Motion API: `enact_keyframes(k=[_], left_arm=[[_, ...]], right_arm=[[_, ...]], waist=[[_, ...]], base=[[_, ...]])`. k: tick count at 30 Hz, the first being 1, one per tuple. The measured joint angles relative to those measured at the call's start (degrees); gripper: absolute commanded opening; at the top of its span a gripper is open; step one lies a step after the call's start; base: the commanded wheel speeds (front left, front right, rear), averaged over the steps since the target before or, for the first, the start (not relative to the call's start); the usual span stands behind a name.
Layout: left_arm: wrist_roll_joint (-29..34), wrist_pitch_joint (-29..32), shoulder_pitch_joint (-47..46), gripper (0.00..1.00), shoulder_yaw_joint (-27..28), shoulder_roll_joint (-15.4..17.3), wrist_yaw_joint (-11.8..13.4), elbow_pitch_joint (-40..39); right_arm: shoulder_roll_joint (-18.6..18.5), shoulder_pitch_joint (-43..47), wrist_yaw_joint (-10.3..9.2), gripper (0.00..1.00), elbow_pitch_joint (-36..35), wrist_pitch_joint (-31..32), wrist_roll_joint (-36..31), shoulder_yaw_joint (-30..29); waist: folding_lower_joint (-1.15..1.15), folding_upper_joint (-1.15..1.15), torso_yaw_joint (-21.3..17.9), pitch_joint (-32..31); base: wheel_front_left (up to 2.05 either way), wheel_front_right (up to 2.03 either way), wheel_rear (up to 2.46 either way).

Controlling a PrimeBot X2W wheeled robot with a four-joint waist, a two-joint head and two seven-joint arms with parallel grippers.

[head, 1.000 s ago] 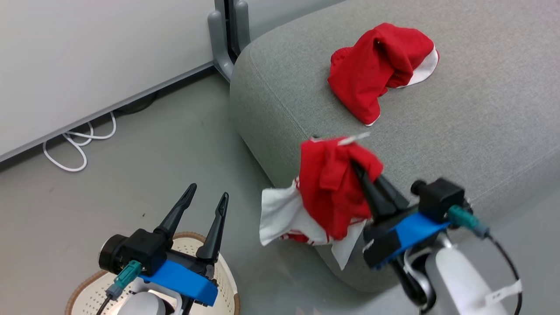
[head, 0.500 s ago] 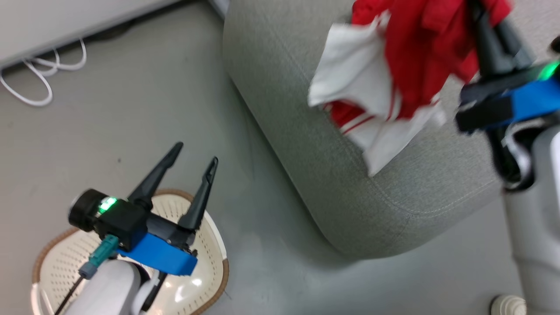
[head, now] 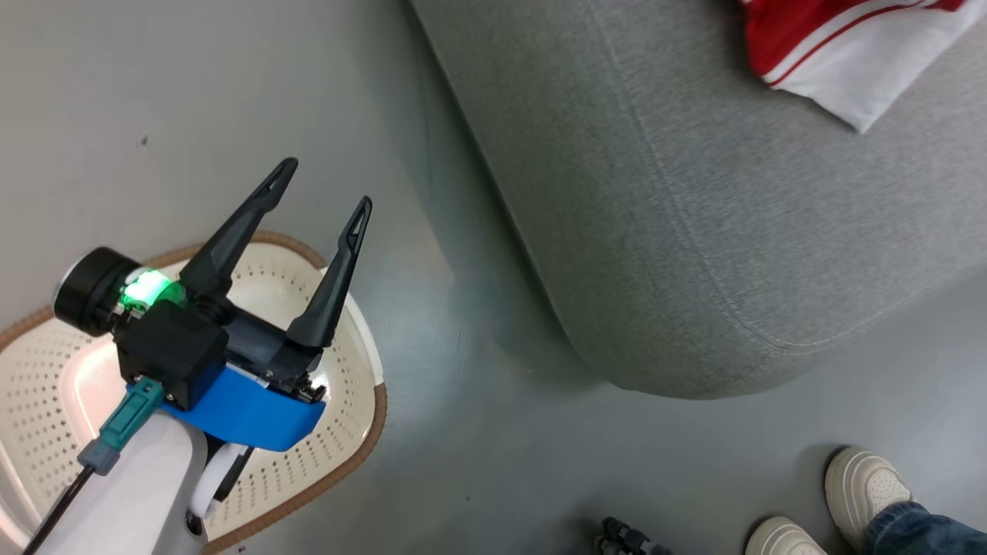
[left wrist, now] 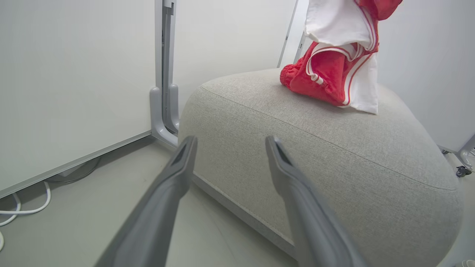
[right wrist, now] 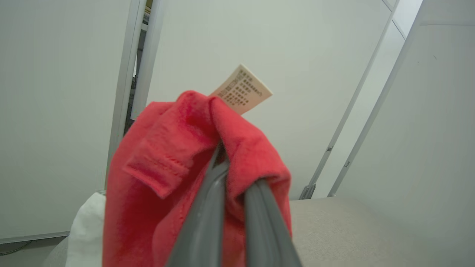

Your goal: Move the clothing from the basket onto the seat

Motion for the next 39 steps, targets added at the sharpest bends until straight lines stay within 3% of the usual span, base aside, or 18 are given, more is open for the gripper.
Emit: enact_keyframes(k=[14, 24, 25, 26, 27, 28, 39], left_arm=[[0.80, 0.38, -2.73, 1.00, -1.02, 0.14, 0.24, -2.21], [0.81, -0.55, -3.19, 1.00, -1.15, 0.22, 0.80, -1.48], [0.80, -0.64, -3.21, 1.00, -1.16, 0.15, 0.85, -1.26], [0.78, -0.88, -3.22, 1.00, -1.22, 0.02, 0.86, -1.08], [0.73, -1.07, -3.23, 1.00, -1.37, -0.14, 0.89, -0.89], [0.63, -1.18, -3.24, 1.00, -1.55, -0.34, 0.89, -0.67], [-1.01, -4.45, -2.82, 1.00, -2.27, -3.78, 0.89, 5.56]], right_arm=[[2.01, 0.05, 0.00, 0.00, 23.76, -7.23, -3.69, -5.35], [2.18, -1.98, 0.00, 0.00, 31.52, -9.13, -6.71, -5.76], [2.18, -2.14, 0.00, 0.30, 31.78, -9.26, -6.78, -5.91], [2.19, -2.23, 0.00, 0.49, 31.99, -9.33, -6.78, -6.14], [2.20, -2.24, 0.00, 0.92, 32.19, -9.34, -6.79, -6.27], [2.25, -2.24, 0.00, 1.00, 32.49, -9.37, -6.89, -6.20], [2.67, 1.42, 0.00, 1.00, 33.94, -9.49, -6.22, -3.41]], waist=[[0.00, 0.00, 5.18, 5.68], [0.00, 0.00, 6.93, 6.20], [0.00, 0.00, 7.00, 6.03], [-0.01, 0.00, 7.05, 5.81], [-0.01, 0.00, 7.10, 5.57], [-0.01, 0.00, 7.14, 5.28], [-0.01, 0.00, 7.89, -1.41]], base=[[0.00, 0.00, 0.00], [0.00, 0.00, 0.00], [0.00, 0.00, 0.00], [0.00, 0.00, 0.00], [0.00, 0.00, 0.00], [0.00, 0.00, 0.00], [0.00, 0.00, 0.00]])
